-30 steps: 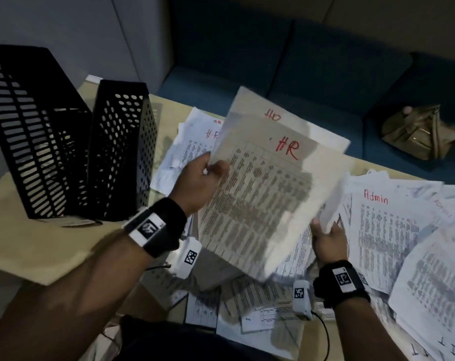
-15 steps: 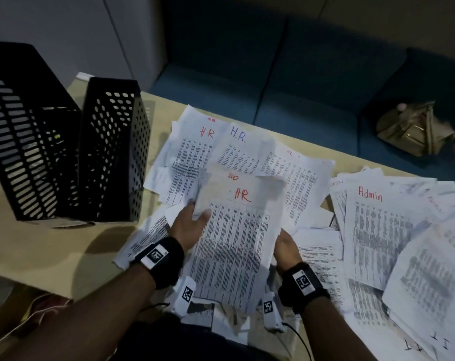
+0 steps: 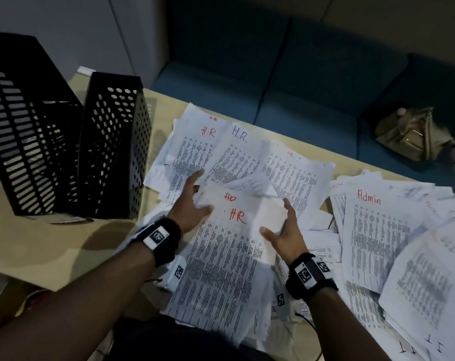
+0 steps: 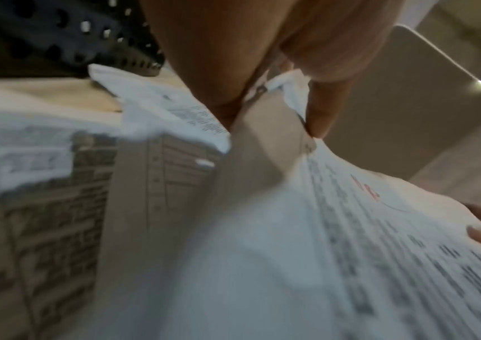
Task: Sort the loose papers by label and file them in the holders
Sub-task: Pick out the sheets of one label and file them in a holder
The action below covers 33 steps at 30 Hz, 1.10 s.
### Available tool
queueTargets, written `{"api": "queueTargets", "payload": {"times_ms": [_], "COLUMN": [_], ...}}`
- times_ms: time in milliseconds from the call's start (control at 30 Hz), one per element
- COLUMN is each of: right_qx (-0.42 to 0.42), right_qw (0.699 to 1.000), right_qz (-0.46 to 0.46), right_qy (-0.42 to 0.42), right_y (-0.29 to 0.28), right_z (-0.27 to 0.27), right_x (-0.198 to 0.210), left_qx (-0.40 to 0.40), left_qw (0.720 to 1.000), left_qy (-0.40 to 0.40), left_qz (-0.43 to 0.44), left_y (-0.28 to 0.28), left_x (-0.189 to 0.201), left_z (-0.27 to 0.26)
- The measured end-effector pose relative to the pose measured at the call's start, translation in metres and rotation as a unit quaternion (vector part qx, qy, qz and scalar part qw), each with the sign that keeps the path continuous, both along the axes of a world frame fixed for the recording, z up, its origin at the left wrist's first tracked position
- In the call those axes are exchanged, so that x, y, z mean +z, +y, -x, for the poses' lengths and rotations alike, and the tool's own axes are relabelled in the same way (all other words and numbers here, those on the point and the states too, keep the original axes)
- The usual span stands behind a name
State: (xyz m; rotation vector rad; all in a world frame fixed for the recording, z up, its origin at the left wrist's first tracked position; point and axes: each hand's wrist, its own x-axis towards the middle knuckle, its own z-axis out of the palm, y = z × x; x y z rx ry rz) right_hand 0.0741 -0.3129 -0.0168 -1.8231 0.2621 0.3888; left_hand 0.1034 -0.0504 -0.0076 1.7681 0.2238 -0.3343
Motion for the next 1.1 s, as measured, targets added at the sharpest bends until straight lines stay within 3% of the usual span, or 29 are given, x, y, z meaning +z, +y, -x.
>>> {"api": "queueTargets", "payload": {"times_ms": [167, 233, 333, 433, 600, 700, 767, 867, 1000, 1100], "right_qx": [-0.038, 0.003, 0.12, 0.144, 0.097, 0.101, 0.032, -0.052, -0.018, -0.007], "right_qw": [0.998, 0.992, 0.959, 0.949, 0.975, 0.971, 0.978, 0.974, 0.965, 0.957], "right_qz": [0.059, 0.121, 0.25, 0.277, 0.189, 0.213, 0.201, 0.218, 0.257, 0.29], "right_qy": [-0.006, -0.029, -0.066, -0.04, -0.062, -0.046, -0.036, -0.022, 0.056, 0.012], "right_y": [-0.002, -0.004, -0.006, -0.005, -0.004, 0.001, 0.003, -0.002, -0.002, -0.005], "right_z": [-0.01, -0.017, -0.028, -0.031, -0.026, -0.03, -0.033, -0.037, -0.037, -0.043], "right_x": [0.0, -0.005, -0.007, -0.006, -0.006, -0.006, -0.007, -0.007, -0.005, 0.01], "left_qx": [-0.154, -0.154, -0.142, -0.153, -0.038, -0.037, -0.001, 0.115, 0.149, 0.153], "left_qw": [0.985, 0.985, 0.987, 0.985, 0.998, 0.996, 0.993, 0.985, 0.98, 0.975], "left_qy": [0.007, -0.006, -0.023, -0.004, 0.049, 0.072, 0.094, 0.13, 0.13, 0.149], "left_qz": [-0.074, -0.076, -0.074, -0.08, 0.016, -0.046, -0.07, 0.014, 0.031, 0.054], "left_y": [-0.013, -0.015, -0.015, -0.011, -0.007, -0.002, 0.003, 0.011, 0.018, 0.022], "left_x": [0.005, 0.006, 0.003, -0.005, -0.005, -0.01, -0.014, -0.022, -0.021, -0.021], "left_z": [-0.005, -0.003, 0.001, 0.012, 0.031, 0.042, 0.048, 0.053, 0.056, 0.057]}}
